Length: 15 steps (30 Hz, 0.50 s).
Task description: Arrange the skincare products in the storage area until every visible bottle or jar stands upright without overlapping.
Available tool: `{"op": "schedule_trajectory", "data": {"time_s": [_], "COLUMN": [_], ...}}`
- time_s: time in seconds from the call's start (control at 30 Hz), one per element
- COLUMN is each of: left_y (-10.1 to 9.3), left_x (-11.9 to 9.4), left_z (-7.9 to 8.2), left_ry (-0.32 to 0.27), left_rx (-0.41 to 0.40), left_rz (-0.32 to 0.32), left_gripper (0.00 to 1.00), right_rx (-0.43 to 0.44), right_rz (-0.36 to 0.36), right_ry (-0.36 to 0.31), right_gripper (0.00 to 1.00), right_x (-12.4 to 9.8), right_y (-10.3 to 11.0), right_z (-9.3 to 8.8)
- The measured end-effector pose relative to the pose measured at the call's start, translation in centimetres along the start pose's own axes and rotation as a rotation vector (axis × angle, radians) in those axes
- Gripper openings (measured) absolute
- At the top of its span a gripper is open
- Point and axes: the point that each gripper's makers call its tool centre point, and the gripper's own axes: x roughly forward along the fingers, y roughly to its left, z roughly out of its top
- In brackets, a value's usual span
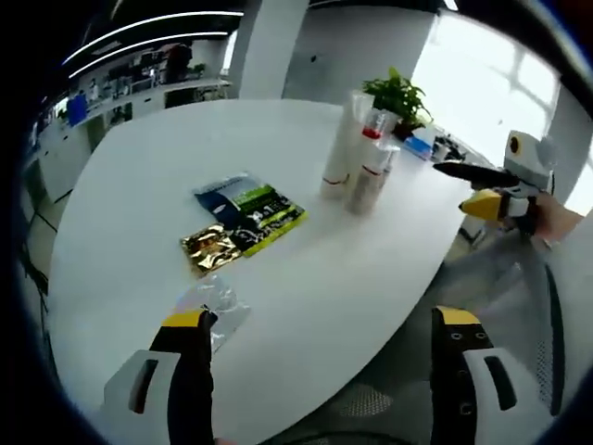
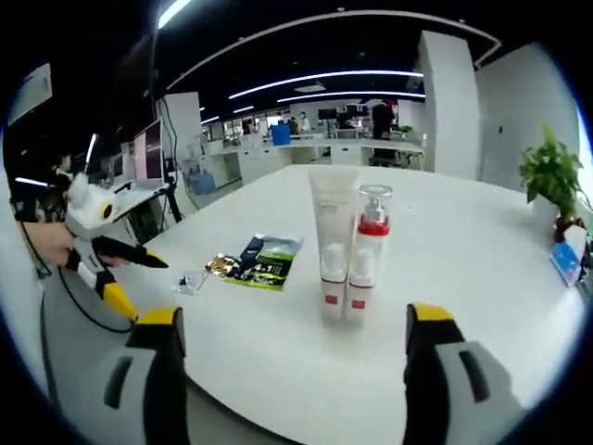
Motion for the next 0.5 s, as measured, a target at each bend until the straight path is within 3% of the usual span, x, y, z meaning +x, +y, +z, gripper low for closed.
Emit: {"op": "schedule_trajectory", "data": {"time_s": [0.17,0.5], "left_y": [0.33,0.61], "left_x": [-0.27,-0.38], "left_z": [0.21,0.57], "left_ry": [-0.015,-0.025], "left_rx": [-0.007,-0.008], "left_rz": [0.023,0.039], "left_gripper": [0.97,0.97], "right_rx": [0.045,0.024], "right_rz": [0.024,0.014], "right_ry": [-0.016,0.007], "right_gripper": [1.0,1.0], "right_x": [0.01,0.15], "right_y": [0.22,0.18], "right_z": [0.14,-0.22]}}
